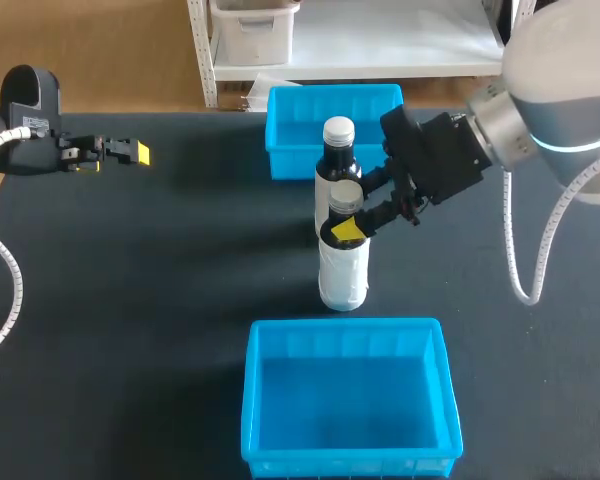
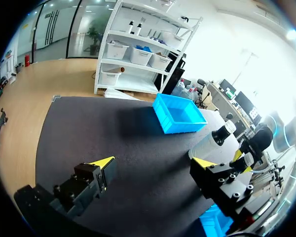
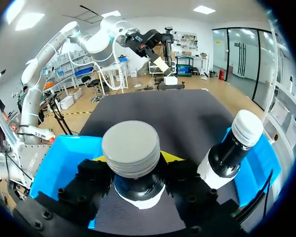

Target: Pick up the bottle, and place it in the far bin if it is heavy, or in the near bin if it is light.

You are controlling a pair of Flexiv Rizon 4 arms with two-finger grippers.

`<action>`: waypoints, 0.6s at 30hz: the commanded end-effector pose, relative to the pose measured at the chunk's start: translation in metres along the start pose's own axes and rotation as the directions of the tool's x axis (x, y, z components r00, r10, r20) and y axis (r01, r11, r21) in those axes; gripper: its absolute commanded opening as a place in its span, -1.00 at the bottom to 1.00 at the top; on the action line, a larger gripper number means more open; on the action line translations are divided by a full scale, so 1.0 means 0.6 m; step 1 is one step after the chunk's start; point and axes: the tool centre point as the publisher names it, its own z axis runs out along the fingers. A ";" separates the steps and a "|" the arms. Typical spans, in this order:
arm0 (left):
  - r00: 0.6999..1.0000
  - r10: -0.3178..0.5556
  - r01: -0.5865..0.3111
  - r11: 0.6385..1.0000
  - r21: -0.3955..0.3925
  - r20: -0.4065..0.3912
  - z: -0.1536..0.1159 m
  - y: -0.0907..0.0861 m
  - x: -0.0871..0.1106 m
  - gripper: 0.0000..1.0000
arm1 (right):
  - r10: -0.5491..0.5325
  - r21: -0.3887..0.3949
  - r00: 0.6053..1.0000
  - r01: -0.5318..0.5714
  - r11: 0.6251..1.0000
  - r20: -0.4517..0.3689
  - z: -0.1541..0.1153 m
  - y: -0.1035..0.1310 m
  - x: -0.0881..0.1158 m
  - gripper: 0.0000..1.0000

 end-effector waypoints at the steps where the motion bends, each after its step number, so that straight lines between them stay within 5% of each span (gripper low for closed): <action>1: 1.000 0.000 0.000 1.000 0.000 0.000 0.000 0.000 0.000 1.00 | 0.000 -0.002 1.000 0.000 1.000 0.001 0.002 0.001 0.002 -0.04; 15: 1.000 0.000 0.000 1.000 0.000 0.000 0.000 0.000 0.000 1.00 | -0.001 -0.003 1.000 0.001 1.000 0.003 0.002 0.006 0.003 -0.08; 18: 1.000 0.000 0.000 1.000 0.000 0.000 0.000 0.000 0.000 1.00 | -0.001 -0.004 1.000 0.001 1.000 0.004 0.002 0.006 0.003 0.37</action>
